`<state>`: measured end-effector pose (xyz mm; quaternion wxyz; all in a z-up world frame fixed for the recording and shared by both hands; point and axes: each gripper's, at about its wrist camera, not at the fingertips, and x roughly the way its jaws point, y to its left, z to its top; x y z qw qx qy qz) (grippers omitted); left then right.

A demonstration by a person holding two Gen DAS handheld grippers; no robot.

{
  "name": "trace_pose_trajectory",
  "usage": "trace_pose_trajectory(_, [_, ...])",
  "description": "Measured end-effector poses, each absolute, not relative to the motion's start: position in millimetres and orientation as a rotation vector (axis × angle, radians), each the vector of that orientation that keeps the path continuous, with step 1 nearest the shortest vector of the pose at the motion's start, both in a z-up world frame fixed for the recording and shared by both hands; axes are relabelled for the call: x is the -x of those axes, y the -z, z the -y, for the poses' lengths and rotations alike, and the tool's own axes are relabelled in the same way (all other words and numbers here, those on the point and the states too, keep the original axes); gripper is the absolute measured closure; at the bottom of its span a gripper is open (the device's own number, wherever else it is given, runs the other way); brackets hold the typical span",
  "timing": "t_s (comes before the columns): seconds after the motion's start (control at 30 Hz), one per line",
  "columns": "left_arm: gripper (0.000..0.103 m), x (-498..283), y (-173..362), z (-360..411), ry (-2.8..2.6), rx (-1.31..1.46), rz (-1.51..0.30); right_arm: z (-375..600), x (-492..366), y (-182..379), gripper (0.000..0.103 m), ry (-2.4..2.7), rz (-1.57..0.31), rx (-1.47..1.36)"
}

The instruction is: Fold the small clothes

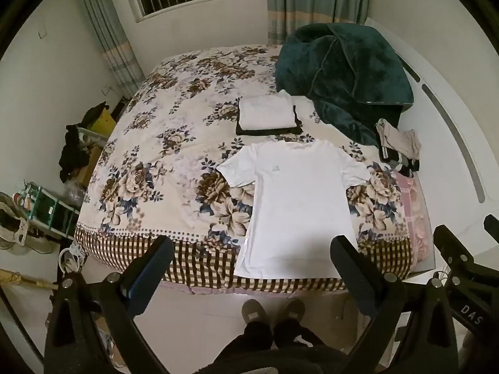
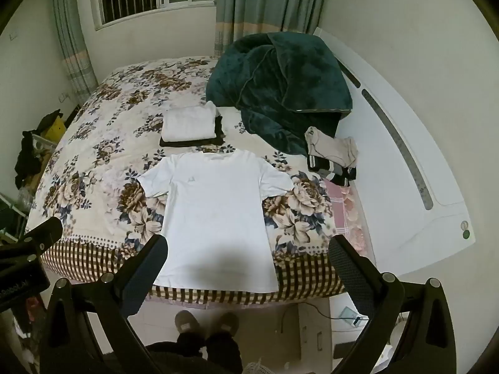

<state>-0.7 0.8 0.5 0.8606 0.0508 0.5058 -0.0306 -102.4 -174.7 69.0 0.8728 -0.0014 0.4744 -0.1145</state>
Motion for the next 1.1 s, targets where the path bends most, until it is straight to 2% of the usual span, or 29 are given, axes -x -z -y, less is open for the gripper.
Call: trace_pose_trajectory(1.1, [0.0, 8, -8, -14, 0.061, -0.104, -1.068, 177, 94, -94, 0.0, 0.219, -0.978, 0.013])
